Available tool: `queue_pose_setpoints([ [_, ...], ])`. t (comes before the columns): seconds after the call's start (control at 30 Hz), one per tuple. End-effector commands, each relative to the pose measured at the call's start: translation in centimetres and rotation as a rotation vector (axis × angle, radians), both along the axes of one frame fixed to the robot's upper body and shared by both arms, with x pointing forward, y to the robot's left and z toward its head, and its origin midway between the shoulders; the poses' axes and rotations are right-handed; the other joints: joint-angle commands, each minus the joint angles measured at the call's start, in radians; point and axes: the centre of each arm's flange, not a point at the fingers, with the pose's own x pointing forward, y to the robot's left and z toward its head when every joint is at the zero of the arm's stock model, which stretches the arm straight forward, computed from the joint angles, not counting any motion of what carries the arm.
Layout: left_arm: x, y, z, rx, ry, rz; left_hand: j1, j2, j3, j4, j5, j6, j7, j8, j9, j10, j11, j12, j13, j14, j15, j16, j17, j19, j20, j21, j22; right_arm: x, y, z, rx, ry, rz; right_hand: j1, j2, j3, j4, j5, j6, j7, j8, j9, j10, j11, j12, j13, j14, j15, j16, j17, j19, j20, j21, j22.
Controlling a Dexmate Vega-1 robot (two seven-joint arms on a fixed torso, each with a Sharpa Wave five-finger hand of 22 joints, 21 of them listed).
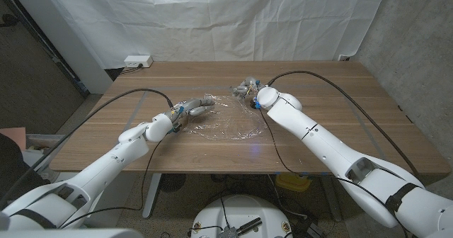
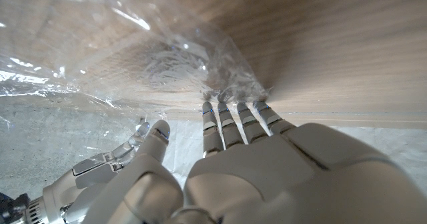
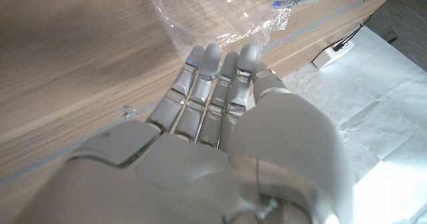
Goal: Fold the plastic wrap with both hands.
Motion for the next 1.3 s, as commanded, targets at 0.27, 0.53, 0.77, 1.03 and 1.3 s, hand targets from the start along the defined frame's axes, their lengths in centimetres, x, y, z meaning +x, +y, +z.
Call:
queue_pose_setpoints([
  [0.27, -0.2, 0.3, -0.3, -0.012, -0.002, 0.000, -0.002, 0.003, 0.000, 0.002, 0.004, -0.003, 0.001, 0.005, 0.000, -0.001, -0.003, 0.000, 0.003, -0.006, -0.036, 0.006, 0.005, 0.000, 0.010, 0.000, 0.006, 0.6, 3.3, 0.8, 0.091, -0.044, 0.055, 0.027, 0.000, 0.001, -0.005, -0.010, 0.020, 0.003, 0.004, 0.000, 0.015, 0.009, 0.015, -0.001, 0.016, -0.096, 0.019, 0.005, 0.010, 0.009, 0.020, 0.007],
  [0.53, -0.3, 0.6, -0.4, -0.013, -0.005, 0.004, -0.002, 0.002, 0.000, 0.002, 0.004, -0.003, 0.001, 0.005, 0.000, -0.002, -0.003, 0.000, 0.003, -0.007, -0.036, 0.006, 0.005, 0.000, 0.010, -0.001, 0.006, 0.1, 4.3, 1.1, 0.125, -0.053, 0.083, 0.034, -0.001, -0.001, -0.005, -0.016, 0.024, 0.005, 0.003, -0.001, 0.016, 0.010, 0.019, -0.002, 0.018, -0.099, 0.030, 0.008, 0.013, 0.011, 0.030, 0.009],
  [0.77, -0.4, 0.6, -0.2, -0.010, -0.009, 0.003, -0.003, 0.002, -0.001, 0.002, 0.004, -0.004, 0.002, 0.005, 0.000, -0.003, -0.002, 0.000, 0.003, -0.007, -0.036, 0.006, 0.005, 0.000, 0.010, -0.002, 0.006, -0.2, 5.2, 1.0, 0.132, -0.061, 0.102, 0.040, -0.001, -0.004, -0.004, -0.020, 0.029, 0.007, 0.001, -0.004, 0.021, 0.009, 0.023, -0.005, 0.016, -0.094, 0.039, 0.011, 0.010, 0.013, 0.038, 0.012],
  [1.03, -0.3, 0.7, -0.3, -0.010, -0.011, 0.002, -0.003, 0.002, -0.001, 0.002, 0.004, -0.003, 0.001, 0.005, 0.000, -0.002, -0.001, 0.000, 0.003, -0.007, -0.036, 0.006, 0.005, 0.000, 0.011, -0.003, 0.006, -0.2, 6.8, 0.8, 0.152, -0.046, 0.143, 0.046, -0.002, -0.005, -0.003, -0.024, 0.031, 0.008, 0.000, -0.003, 0.020, 0.012, 0.025, -0.008, 0.017, -0.096, 0.046, 0.010, 0.006, 0.013, 0.046, 0.014],
  [1.3, -0.4, 0.9, -0.3, -0.015, -0.012, 0.006, -0.003, 0.002, -0.001, 0.002, 0.004, -0.004, 0.001, 0.005, 0.000, -0.002, -0.002, 0.000, 0.003, -0.007, -0.036, 0.006, 0.005, 0.000, 0.011, -0.004, 0.006, 0.4, 8.5, 0.4, 0.133, -0.051, 0.152, 0.051, -0.002, -0.005, -0.002, -0.027, 0.033, 0.010, -0.002, -0.004, 0.020, 0.014, 0.026, -0.012, 0.017, -0.095, 0.049, 0.007, 0.004, 0.014, 0.054, 0.016],
])
